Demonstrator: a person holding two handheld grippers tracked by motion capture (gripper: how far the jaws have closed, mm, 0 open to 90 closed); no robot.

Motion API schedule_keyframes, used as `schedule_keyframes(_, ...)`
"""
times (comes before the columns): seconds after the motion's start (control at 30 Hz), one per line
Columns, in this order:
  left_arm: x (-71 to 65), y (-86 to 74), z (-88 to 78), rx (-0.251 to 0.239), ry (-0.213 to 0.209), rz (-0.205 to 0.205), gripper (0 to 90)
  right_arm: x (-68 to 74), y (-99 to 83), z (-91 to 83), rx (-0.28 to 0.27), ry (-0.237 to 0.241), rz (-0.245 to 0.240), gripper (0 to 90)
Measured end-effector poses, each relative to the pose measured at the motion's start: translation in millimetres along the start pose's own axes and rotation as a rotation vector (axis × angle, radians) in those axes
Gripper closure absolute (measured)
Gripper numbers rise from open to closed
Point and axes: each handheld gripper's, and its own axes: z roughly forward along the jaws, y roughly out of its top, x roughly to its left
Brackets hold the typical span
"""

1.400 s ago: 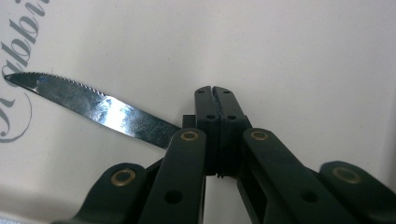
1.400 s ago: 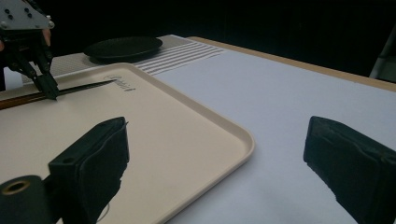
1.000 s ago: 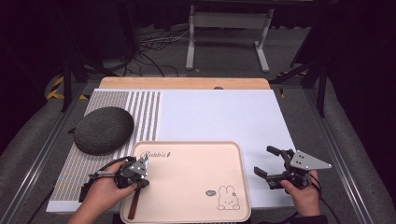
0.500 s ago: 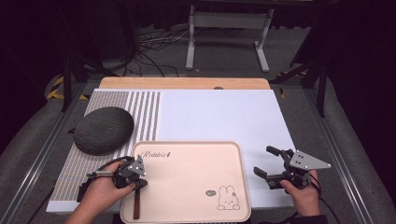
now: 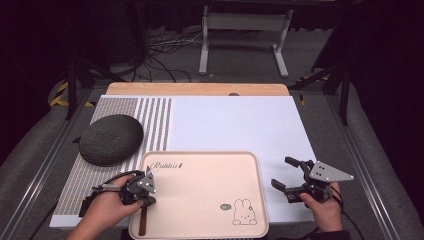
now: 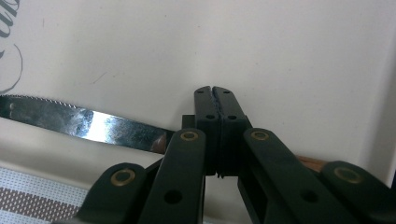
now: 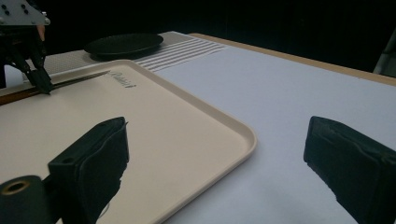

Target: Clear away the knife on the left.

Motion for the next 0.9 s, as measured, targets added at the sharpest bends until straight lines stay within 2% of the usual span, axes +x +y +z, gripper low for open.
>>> schedule_keyframes(0.1,1.0,0.4,-0.7,-0.011,-0.004,-0.007,88.0,-0.2,0.0,-0.3,-0.002,-0.001,0.001,7.4)
schedule_keyframes(0.17,2.5,0.7,-4.0,-0.048,-0.019,-0.036,85.2,-0.2,-0.2,-0.3,0.000,-0.001,0.001,7.5)
schedule_keyframes(0.27,2.6,1.1,-9.1,-0.082,-0.016,-0.049,78.9,-0.3,-0.7,-0.1,0.001,-0.002,0.005,7.4)
schedule_keyframes(0.37,2.3,0.9,-12.9,-0.122,-0.003,-0.074,63.6,0.2,-0.9,0.1,0.004,-0.003,0.004,7.5)
schedule_keyframes(0.43,3.3,-0.9,-17.6,-0.171,0.000,-0.119,50.1,0.3,-1.0,0.1,0.004,-0.005,0.006,7.5)
schedule_keyframes(0.5,4.1,-2.2,-20.1,-0.182,0.003,-0.122,47.1,0.4,-0.9,0.2,0.004,-0.005,0.006,7.5)
schedule_keyframes(0.53,4.6,-3.4,-22.1,-0.200,0.013,-0.130,42.8,0.5,-0.9,0.3,0.004,-0.005,0.005,7.4)
schedule_keyframes(0.6,6.0,-6.5,-26.7,-0.243,0.035,-0.143,32.5,0.5,-0.9,0.0,0.005,-0.005,0.005,7.4)
schedule_keyframes(0.7,9.1,-13.3,-33.1,-0.321,0.057,-0.154,23.6,-0.3,-0.7,-0.4,0.000,-0.008,0.007,7.5)
schedule_keyframes(0.9,11.1,-25.4,-37.8,-0.398,0.061,-0.164,19.9,0.4,-0.9,1.0,0.007,-0.012,0.004,7.3)
